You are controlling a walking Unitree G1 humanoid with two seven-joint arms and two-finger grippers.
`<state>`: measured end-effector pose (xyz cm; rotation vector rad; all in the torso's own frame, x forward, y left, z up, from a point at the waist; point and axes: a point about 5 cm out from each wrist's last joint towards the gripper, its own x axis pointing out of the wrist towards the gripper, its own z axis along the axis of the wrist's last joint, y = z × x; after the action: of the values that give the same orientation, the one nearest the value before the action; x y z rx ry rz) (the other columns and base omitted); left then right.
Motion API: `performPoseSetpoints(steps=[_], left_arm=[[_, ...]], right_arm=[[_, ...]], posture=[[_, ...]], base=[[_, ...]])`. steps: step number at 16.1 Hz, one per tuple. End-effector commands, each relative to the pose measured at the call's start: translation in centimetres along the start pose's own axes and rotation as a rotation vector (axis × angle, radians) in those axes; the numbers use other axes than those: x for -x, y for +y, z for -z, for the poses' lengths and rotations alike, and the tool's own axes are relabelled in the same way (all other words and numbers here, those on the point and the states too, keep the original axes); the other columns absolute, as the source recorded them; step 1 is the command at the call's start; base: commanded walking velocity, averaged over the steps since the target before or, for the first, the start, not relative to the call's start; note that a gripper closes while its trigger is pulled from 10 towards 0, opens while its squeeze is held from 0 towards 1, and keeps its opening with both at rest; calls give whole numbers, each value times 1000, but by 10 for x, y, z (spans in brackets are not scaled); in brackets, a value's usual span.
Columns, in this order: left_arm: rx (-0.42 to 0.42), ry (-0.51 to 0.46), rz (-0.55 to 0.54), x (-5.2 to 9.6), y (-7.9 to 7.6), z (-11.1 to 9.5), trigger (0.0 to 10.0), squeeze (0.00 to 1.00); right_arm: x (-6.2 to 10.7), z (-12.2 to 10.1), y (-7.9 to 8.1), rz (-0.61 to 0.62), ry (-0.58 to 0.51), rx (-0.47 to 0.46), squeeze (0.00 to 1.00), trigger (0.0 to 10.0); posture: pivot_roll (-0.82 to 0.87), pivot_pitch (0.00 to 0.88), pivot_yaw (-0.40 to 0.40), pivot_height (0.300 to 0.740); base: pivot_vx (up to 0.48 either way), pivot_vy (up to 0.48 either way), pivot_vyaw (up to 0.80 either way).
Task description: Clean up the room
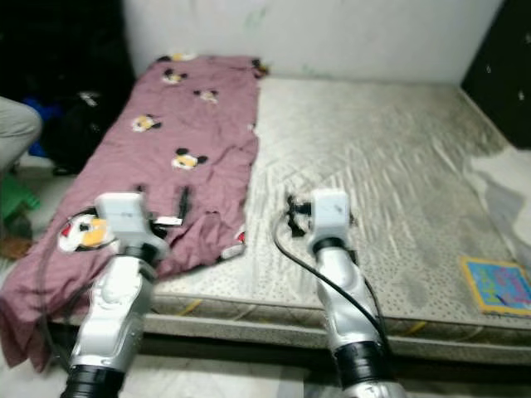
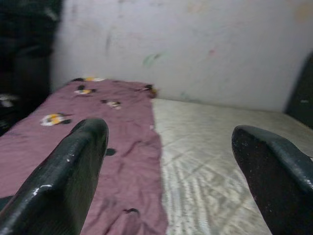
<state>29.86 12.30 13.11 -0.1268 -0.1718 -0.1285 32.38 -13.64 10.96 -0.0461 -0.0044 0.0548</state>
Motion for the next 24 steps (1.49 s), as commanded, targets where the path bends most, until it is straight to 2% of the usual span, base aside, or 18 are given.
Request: performPoseSetpoints(steps=[1,8,15,18,21,24], left_arm=[[-4,-16,5,0,4,-4,10000,0],[4,-21,24,0,4,-5,10000,0],[12,-20,28,-1,3,-4,10000,0],[-20,11,-45,-3,4,0,10000,0],[-1,9,-40,-4,4,-1,10000,0],[10,15,-44,-5,3,-1,10000,0]], right_arm=[[-2,-6,4,-6,-22,-5,0,10000],[-4,-6,5,-14,-27,-3,0,10000],[-4,-7,5,-8,-32,-1,0,10000],[-5,-7,5,-6,-33,-5,0,10000],[-5,-8,5,-4,-36,-7,0,10000],[-6,-8,4,-2,-34,-6,0,10000]], posture=[[-78,31,-25,740],[-74,26,-24,740],[-78,31,-22,740],[-78,37,-21,740],[-79,40,-21,740],[-80,43,-23,740]], base=[[0,0,0],[268,0,-562],[319,0,0],[0,0,0],[0,0,0],[0,480,0]])
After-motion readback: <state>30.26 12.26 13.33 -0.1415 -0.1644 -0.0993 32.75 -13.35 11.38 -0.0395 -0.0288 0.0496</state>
